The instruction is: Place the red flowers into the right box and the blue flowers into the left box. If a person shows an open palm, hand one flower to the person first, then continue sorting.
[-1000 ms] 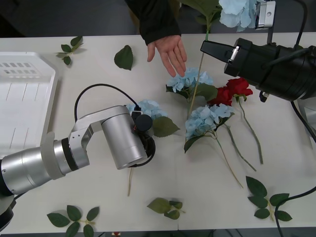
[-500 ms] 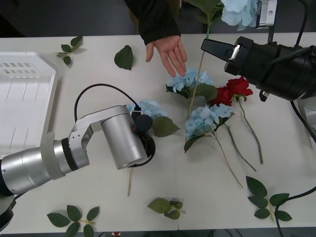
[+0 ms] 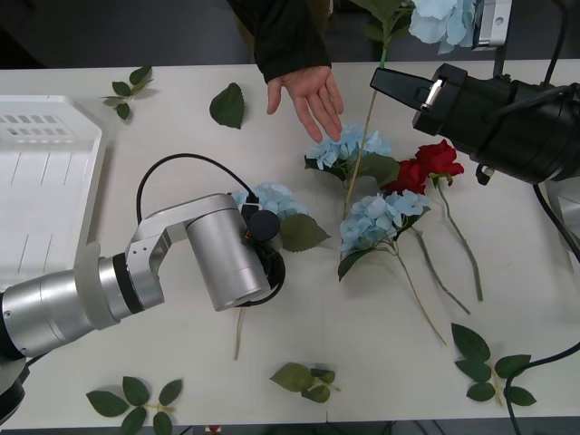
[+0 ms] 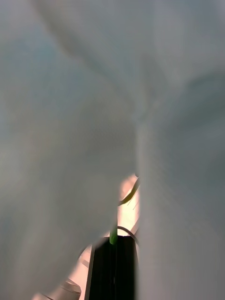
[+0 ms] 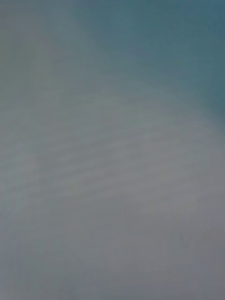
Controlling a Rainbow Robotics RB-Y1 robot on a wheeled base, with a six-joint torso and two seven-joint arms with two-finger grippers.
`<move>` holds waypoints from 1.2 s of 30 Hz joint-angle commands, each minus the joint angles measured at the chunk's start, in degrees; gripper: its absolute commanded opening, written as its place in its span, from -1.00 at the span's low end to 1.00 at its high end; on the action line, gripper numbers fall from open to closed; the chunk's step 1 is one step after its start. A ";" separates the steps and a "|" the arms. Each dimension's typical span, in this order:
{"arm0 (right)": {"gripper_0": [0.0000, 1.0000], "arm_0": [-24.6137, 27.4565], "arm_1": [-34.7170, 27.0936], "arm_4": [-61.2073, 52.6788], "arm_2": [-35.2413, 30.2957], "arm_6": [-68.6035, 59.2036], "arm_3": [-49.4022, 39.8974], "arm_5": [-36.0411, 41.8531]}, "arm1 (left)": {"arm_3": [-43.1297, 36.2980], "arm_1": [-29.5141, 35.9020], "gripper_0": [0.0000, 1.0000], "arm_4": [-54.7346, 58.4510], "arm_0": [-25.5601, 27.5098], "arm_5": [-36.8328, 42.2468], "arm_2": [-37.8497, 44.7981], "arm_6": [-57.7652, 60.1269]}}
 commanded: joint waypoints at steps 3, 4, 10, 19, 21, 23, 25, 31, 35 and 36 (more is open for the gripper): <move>-1.00 -2.60 -1.63 7.49 -0.05 -0.66 -2.67 -3.56 | -0.45 1.39 1.00 -0.71 -1.98 -0.72 -0.21 -3.10; -1.00 -3.31 -1.63 9.78 -0.05 -1.01 -3.11 -4.09 | -0.45 1.39 1.00 -0.71 -1.90 -0.63 -0.21 -3.10; -1.00 -10.07 -1.89 20.50 -0.57 -9.71 -3.11 -1.98 | -0.28 1.39 1.00 -0.71 -1.90 -0.63 -0.21 -3.10; -1.00 -18.60 -0.66 34.30 -1.01 -23.78 -4.34 -0.48 | -0.28 1.39 1.00 -0.79 -1.98 -0.72 -0.21 -3.19; -1.00 -19.83 -0.22 37.11 -0.75 -26.06 -4.78 -0.04 | -0.28 1.39 1.00 -0.79 -1.98 -0.72 -0.21 -3.36; -1.00 -21.68 0.57 40.80 -0.75 -28.79 -5.13 1.71 | -0.28 1.39 1.00 -0.88 -1.98 -0.63 -0.21 -3.36; -1.00 -23.79 1.27 45.37 -0.75 -31.95 -5.84 4.53 | -0.28 1.39 1.00 -0.97 -1.98 -0.72 -0.21 -3.36; -1.00 -25.46 4.70 56.71 -0.75 -39.95 -10.76 9.80 | -0.28 1.39 1.00 -0.97 -1.98 -0.72 -0.04 -3.45; -1.00 -25.37 5.05 61.54 0.22 -43.82 -14.54 11.82 | -0.45 1.39 1.00 -1.06 -1.98 -0.72 -0.21 -3.45; -1.00 -25.37 5.05 62.77 0.83 -44.61 -15.51 11.82 | -0.28 1.39 1.00 -1.06 -1.90 -0.72 -0.21 -3.45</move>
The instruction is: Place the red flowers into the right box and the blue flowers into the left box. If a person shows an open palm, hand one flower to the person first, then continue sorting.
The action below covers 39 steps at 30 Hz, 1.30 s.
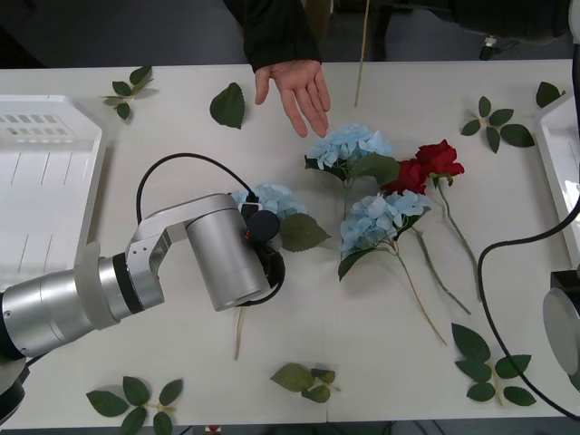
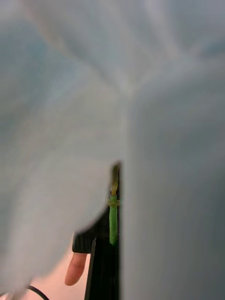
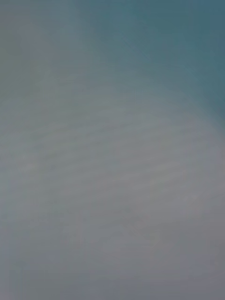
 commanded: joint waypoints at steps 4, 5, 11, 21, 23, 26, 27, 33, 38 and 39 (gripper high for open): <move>-1.00 -0.79 1.43 10.86 4.30 -7.73 -11.45 0.52 | -0.33 1.38 1.00 -0.81 -1.98 -0.61 -0.21 -3.49; -1.00 0.17 1.43 13.49 5.44 -9.04 -13.30 0.35 | -0.33 1.38 1.00 -0.72 -1.90 -0.61 -0.21 -3.49; -1.00 7.38 0.64 27.65 14.58 -16.51 -20.59 -10.55 | -0.51 1.38 1.00 -0.81 -1.98 -0.61 -0.21 -3.49; -1.00 15.47 -1.74 46.72 25.39 -19.06 -20.68 -26.64 | -0.51 1.38 1.00 -0.81 -1.98 -0.61 -0.21 -3.58; -1.00 15.55 -1.74 47.68 25.92 -19.59 -20.15 -27.43 | -0.33 1.38 1.00 -0.81 -1.90 -0.61 -0.04 -3.58; -1.00 15.55 -1.74 47.95 26.01 -20.12 -19.89 -27.69 | -0.33 1.38 1.00 -0.81 -1.90 -0.61 -0.21 -3.58; -1.00 15.55 -1.74 47.95 26.01 -20.29 -19.80 -27.60 | -0.33 1.38 1.00 -0.81 -1.90 -0.61 -0.04 -3.67; -1.00 15.55 -1.74 48.04 26.01 -21.08 -19.62 -27.69 | -0.33 1.38 1.00 -0.90 -1.90 -0.61 -0.04 -3.67; -1.00 15.55 -1.82 48.12 26.01 -21.61 -19.27 -27.87 | -0.33 1.38 1.00 -0.90 -1.90 -0.61 -0.04 -3.67; -1.00 15.55 -1.74 48.12 26.01 -21.61 -19.27 -27.87 | -0.33 1.38 1.00 -0.90 -1.90 -0.61 -0.04 -3.67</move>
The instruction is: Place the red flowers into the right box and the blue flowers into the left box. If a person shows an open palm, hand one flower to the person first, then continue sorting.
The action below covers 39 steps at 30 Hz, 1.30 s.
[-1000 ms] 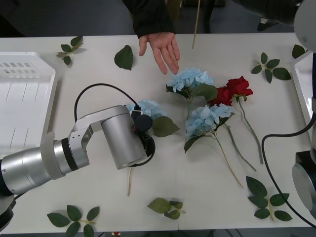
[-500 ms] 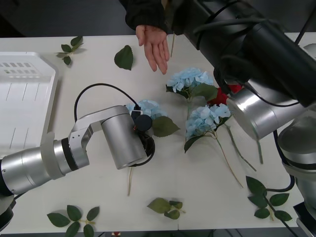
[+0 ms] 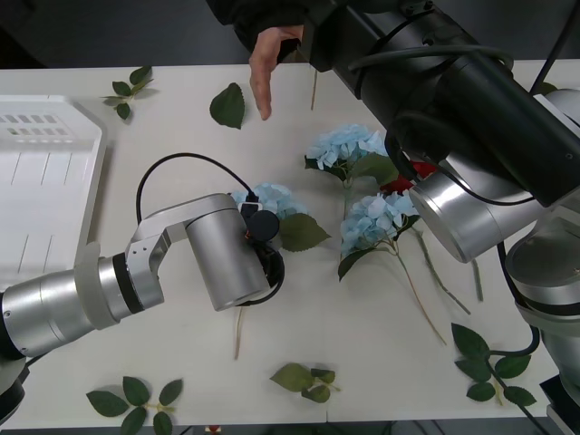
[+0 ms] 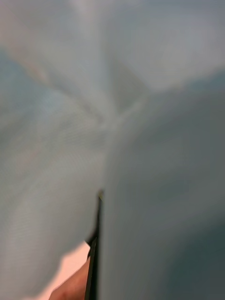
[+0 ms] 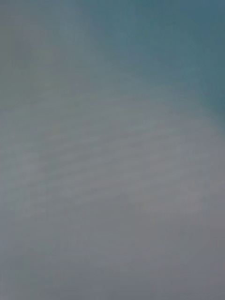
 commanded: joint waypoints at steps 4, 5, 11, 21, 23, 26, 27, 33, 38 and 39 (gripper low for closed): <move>-1.00 -0.02 -1.62 0.69 0.27 -4.10 -0.43 -0.95 | -0.40 1.35 1.00 -0.81 -1.98 -0.58 -0.21 -3.62; -1.00 -0.02 -1.62 0.69 0.27 -4.19 -0.43 -1.04 | -0.40 1.35 1.00 -0.81 -1.98 -0.58 -0.04 -3.62; -1.00 0.07 -1.71 0.69 0.27 -4.54 -0.43 -1.04 | -0.40 1.44 1.00 -0.81 -1.98 -0.58 -0.21 -3.62; 0.32 -0.02 -1.97 0.25 0.27 -4.54 -0.25 -1.04 | -0.40 1.35 1.00 -0.81 -1.98 -0.58 -0.21 -3.71; 0.42 0.07 -2.06 0.25 0.27 -4.54 -0.25 -1.04 | -0.57 1.35 1.00 -0.81 -1.98 -0.58 -0.21 -3.71; 0.46 0.07 -2.32 0.25 0.27 -4.54 -0.25 -1.04 | -0.40 1.35 1.00 -0.81 -1.98 -0.58 -0.04 -3.71; 0.47 0.07 -2.50 0.07 0.27 -4.54 -0.25 -1.04 | -0.40 1.35 1.00 -0.81 -1.98 -0.58 -0.04 -3.71; 0.47 3.32 -9.18 -5.81 -1.93 -5.33 -0.95 -3.85 | -0.40 1.35 1.00 -0.81 -1.90 -0.58 -0.21 -3.80; 0.47 11.23 -18.23 -16.36 -8.34 -5.33 -0.78 -5.70 | -0.57 1.35 1.00 -0.72 -1.90 -0.58 -0.21 -3.80; 0.47 12.46 -19.55 -18.65 -9.49 -5.15 -0.25 -5.70 | -0.40 1.35 1.00 -0.72 -1.90 -0.58 -0.21 -3.80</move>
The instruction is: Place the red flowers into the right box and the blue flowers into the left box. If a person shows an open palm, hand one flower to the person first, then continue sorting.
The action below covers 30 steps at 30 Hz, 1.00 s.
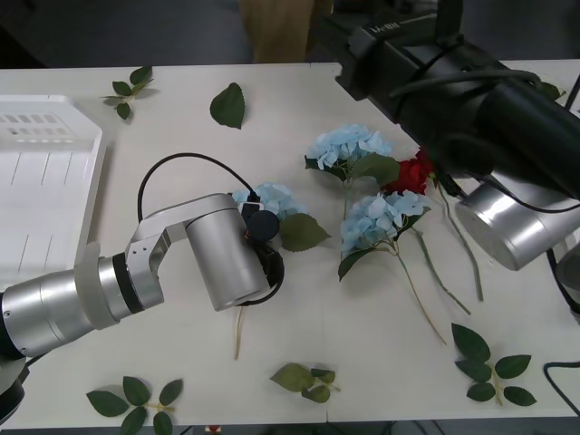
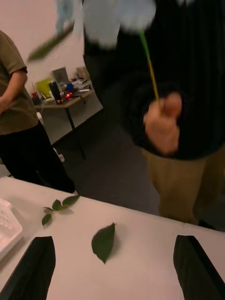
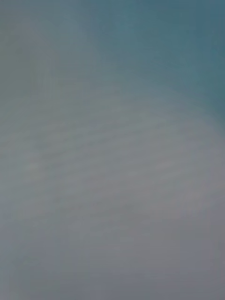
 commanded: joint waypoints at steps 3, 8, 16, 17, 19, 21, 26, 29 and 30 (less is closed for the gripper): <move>0.47 9.84 -11.05 -13.92 -9.22 -1.24 2.94 -0.84 | -0.59 1.43 1.00 -0.67 -1.89 -0.58 -0.21 -2.30; 0.47 10.90 -12.98 -26.49 -11.51 3.77 8.39 2.85 | -0.41 1.34 1.00 -0.67 -1.89 -0.58 -0.21 -2.30; 0.46 9.67 -0.94 -37.13 -26.89 21.35 12.08 35.89 | -0.41 1.43 -0.88 -0.75 -1.89 -0.49 -0.04 -2.83; 0.47 9.32 1.08 -37.22 -29.70 25.74 14.01 39.67 | -0.41 1.43 -0.99 -0.75 -1.89 -0.49 -0.04 -3.01; 0.46 8.88 3.45 -36.95 -33.04 31.99 17.17 42.49 | -0.41 1.51 -1.00 -0.75 -1.89 -0.58 -0.04 -3.09; 0.47 8.44 5.65 -36.69 -37.26 41.21 23.50 43.72 | -0.41 1.51 -1.00 -0.75 -1.89 -0.58 -0.04 -3.45; 0.47 7.21 5.91 -36.51 -37.70 52.02 35.54 37.12 | -0.41 1.51 -1.00 -0.75 -1.89 -0.58 -0.04 -3.71; 0.46 7.03 5.91 -34.40 -35.15 52.99 38.27 31.41 | -0.41 1.60 -1.00 -0.75 -1.89 -0.58 -0.21 -3.89; 0.47 7.03 5.91 -33.70 -34.62 52.90 38.62 30.53 | -0.41 1.51 -1.00 -0.75 -1.89 -0.58 -0.04 -3.89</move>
